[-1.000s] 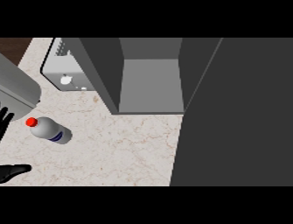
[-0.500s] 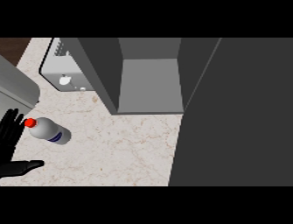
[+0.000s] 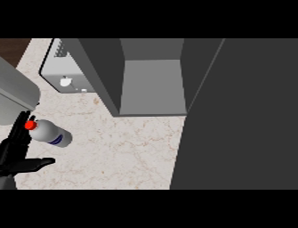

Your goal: Pick up the bottled water, place it into the cabinet and close the cabinet

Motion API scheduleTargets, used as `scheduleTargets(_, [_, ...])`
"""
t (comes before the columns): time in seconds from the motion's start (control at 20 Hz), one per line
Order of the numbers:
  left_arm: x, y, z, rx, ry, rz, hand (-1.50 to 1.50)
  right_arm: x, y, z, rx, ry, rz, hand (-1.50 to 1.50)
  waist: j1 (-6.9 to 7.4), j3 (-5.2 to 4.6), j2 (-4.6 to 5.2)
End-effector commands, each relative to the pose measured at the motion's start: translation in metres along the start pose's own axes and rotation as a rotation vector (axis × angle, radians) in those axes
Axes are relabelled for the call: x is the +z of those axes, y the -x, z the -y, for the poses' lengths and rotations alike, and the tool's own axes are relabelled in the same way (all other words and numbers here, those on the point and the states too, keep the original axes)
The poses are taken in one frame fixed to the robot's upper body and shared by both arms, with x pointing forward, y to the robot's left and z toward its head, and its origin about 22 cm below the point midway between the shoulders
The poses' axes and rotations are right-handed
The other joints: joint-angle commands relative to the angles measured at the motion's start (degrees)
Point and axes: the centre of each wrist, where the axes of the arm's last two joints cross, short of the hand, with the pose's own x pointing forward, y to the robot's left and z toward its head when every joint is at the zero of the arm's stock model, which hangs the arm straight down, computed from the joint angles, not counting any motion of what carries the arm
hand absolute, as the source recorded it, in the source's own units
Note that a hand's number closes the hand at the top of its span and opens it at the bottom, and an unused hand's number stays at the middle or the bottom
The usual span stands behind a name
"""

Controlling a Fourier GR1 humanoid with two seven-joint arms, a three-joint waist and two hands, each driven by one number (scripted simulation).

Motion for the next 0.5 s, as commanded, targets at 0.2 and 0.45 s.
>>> scheduleTargets(0.2, [-0.007, 0.023, -0.001, 0.016, -0.017, 0.038, -1.5, 0.015, -0.018, 0.003, 0.042, 0.034, 0.042, -1.5, -0.16, -0.02, 0.09])
scheduleTargets(0.45, [-0.024, 0.02, 0.007, 0.045, -0.018, 0.076, -1.5, 0.015, -0.019, -0.004, 0.039, 0.048, 0.048, -1.5, -0.12, -0.03, 0.04])
